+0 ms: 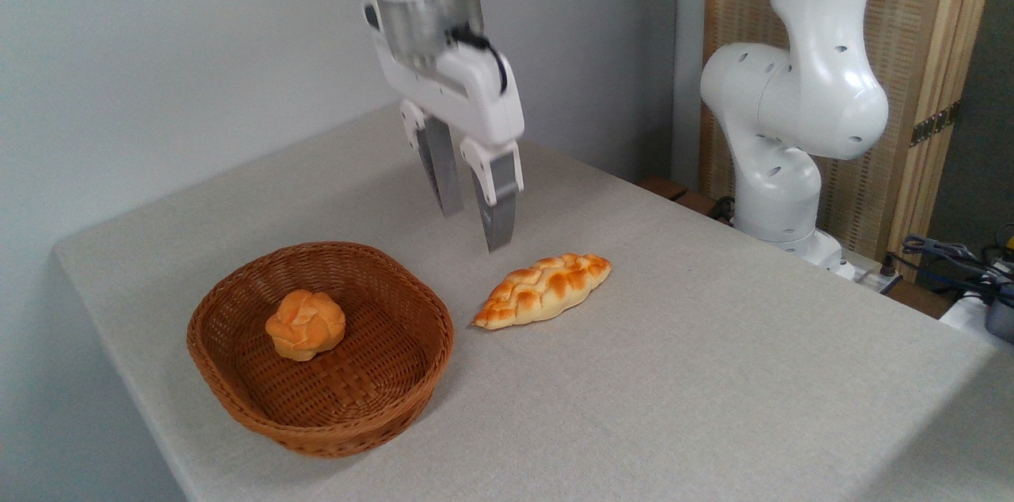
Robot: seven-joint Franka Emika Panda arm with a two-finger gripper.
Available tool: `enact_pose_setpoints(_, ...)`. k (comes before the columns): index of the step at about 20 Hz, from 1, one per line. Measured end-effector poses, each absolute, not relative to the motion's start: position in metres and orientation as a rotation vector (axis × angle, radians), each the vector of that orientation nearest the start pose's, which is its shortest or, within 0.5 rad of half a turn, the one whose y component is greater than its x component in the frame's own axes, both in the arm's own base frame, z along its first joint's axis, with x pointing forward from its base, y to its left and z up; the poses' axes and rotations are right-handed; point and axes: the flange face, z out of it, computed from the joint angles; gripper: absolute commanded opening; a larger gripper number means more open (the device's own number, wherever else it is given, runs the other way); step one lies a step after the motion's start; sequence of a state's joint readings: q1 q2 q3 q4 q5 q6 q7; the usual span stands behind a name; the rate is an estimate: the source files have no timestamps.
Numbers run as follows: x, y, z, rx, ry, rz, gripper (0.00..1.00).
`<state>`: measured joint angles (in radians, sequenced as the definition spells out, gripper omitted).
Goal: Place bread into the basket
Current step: 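Lower the open gripper down onto the braided bread roll, then close the gripper on the middle of the braided roll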
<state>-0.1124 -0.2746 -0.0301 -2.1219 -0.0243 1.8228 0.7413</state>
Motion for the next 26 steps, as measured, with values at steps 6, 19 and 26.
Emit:
enact_pose_setpoints(6, 0.433, -0.080, 0.437, -2.816, 1.493, 0.180, 1.00)
enact_pose_setpoints(19, 0.419, -0.075, 0.407, -2.809, 1.540, 0.270, 0.28)
enact_pose_setpoints(26, 0.420, -0.074, 0.404, -2.812, 1.537, 0.280, 0.28)
